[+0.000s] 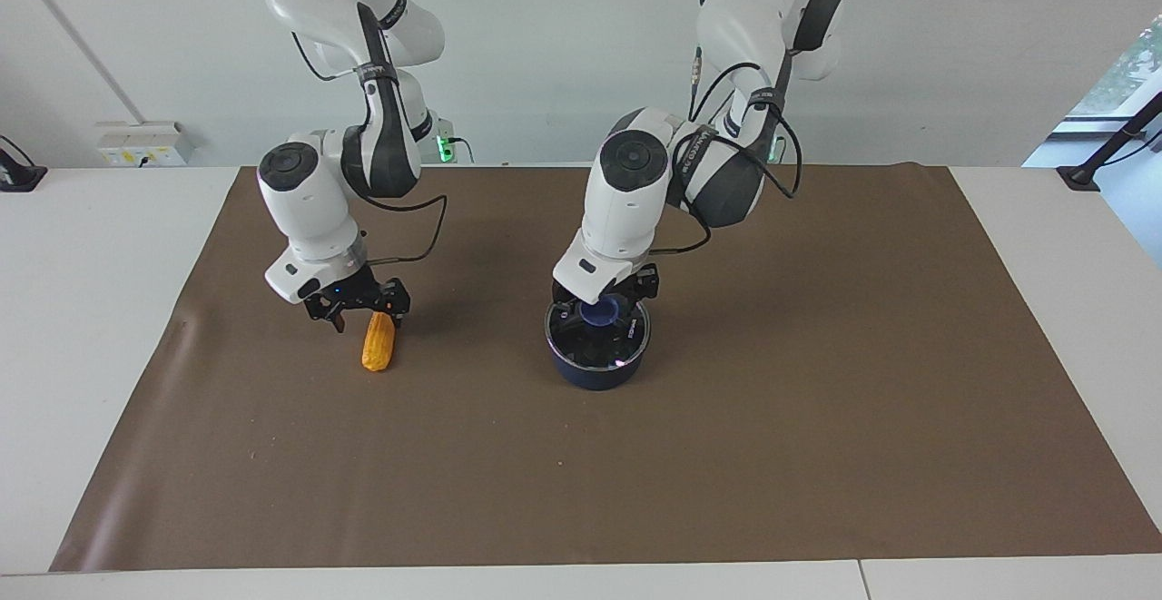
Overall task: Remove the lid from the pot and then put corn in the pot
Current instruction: 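Reach the left gripper to the lid while the right gripper reaches the corn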
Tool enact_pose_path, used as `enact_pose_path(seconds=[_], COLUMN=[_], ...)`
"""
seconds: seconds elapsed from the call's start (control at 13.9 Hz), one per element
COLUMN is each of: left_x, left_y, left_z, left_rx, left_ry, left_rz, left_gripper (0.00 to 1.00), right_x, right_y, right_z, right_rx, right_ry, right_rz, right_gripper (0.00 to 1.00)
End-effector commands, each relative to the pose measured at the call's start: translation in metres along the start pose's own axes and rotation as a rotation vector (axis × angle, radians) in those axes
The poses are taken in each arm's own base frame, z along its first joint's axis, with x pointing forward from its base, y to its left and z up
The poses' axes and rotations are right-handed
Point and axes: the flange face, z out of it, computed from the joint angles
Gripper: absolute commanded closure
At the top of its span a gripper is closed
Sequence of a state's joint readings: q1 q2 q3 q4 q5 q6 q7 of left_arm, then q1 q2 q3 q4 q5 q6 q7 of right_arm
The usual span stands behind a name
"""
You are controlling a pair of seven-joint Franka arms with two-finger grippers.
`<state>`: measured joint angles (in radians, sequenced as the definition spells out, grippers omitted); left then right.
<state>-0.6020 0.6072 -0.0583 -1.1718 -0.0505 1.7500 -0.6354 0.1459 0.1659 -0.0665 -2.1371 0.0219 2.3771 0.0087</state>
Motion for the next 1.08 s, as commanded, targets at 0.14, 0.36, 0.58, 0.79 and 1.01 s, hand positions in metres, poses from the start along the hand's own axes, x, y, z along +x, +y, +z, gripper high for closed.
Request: enact_pose_path(seconds=[0.14, 0.36, 0.58, 0.79, 1.01], left_x=[-0.009, -0.010, -0.015, -0.018, -0.018], left_y=[0.004, -0.003, -0.001, -0.005, -0.008], left_z=[0.006, 0.012, 0.018, 0.023, 0.014], left_rx=[0.031, 0.024, 0.013, 0.009, 0.008], left_ry=[0.029, 0.047, 0.061, 0.068, 0.069], left_rz=[0.008, 0.002, -0.039, -0.040, -0.043], left_gripper=[0.00, 0.00, 0.00, 0.00, 0.01], right_x=[-0.004, -0.010, -0.012, -0.010, -0.009], right_y=[0.009, 0.022, 0.011, 0.006, 0.005], right_z=[0.017, 0.029, 0.045, 0.049, 0.048], right_rx=[0.011, 0.010, 0.009, 0.009, 0.009], right_ry=[-0.023, -0.047, -0.072, -0.066, -0.072], right_rz=[0.001, 0.012, -0.005, -0.018, -0.031], right_gripper=[0.00, 0.00, 0.10, 0.28, 0.88])
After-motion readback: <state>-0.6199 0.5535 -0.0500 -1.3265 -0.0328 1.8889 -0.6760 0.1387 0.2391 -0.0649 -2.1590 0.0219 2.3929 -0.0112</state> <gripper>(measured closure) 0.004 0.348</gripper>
